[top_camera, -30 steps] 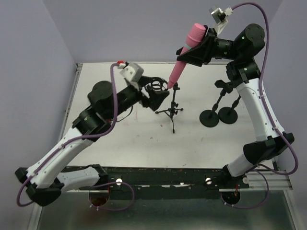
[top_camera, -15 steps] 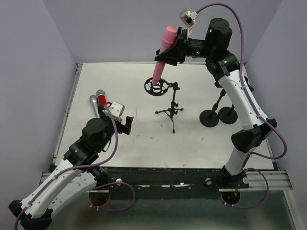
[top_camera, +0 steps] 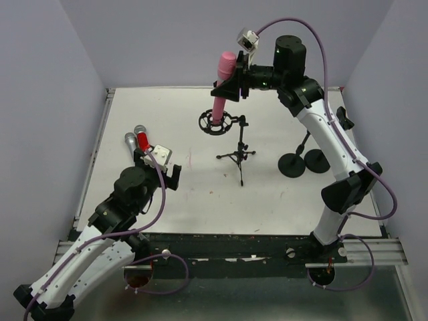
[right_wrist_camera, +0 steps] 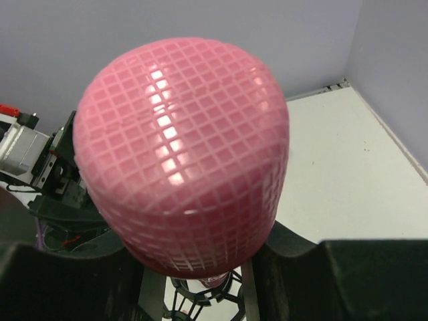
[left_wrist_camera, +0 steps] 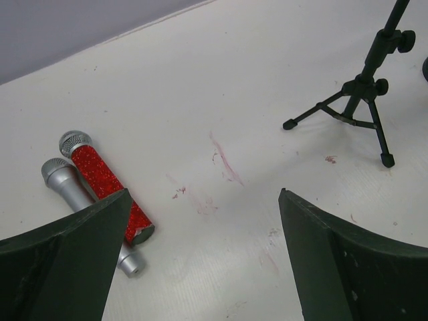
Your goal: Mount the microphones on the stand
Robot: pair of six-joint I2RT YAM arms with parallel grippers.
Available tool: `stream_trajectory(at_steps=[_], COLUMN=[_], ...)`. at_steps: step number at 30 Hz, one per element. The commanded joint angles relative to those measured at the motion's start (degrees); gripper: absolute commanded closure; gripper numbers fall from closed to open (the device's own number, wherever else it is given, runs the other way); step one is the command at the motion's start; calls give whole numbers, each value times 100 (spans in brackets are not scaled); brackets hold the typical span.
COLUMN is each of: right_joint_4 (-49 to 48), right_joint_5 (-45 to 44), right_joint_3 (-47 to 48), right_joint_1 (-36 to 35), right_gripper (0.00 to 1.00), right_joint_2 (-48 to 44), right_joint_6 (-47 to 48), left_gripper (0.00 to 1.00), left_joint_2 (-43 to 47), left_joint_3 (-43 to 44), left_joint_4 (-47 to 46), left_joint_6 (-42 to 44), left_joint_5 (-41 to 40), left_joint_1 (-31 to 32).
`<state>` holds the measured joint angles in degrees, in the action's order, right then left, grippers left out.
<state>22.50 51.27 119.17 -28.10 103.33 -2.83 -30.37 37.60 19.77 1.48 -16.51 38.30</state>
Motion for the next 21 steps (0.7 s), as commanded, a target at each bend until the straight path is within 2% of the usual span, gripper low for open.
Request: stream_trajectory(at_steps=[1,8,14,20,21], right_joint_4=[448,843,967,800,782], right_joint_5=[-222,-284,-354,-152,-126], right_joint_3=[-351,-413,-131,-772,-851], right_joint_1=[-231,-389,-389,-398,-407], right_gripper=[87,86,85,82,77], right_joint_2=[-85,-173,-217,-243,-252], right_joint_6=[686,1337,1329,1285,1276], left_gripper=[1,2,2,3,3], left_joint_2=[57,145,128,137,137], left_joint_3=[54,45,71,80,80], left_joint_4=[-87,-114,-175,-193,-210], left_joint_6=[-16,-68,-112,-288,-288], left_joint_5=[280,456,798,939,948], left_joint_1=[-95,-174,-332,-455,-473])
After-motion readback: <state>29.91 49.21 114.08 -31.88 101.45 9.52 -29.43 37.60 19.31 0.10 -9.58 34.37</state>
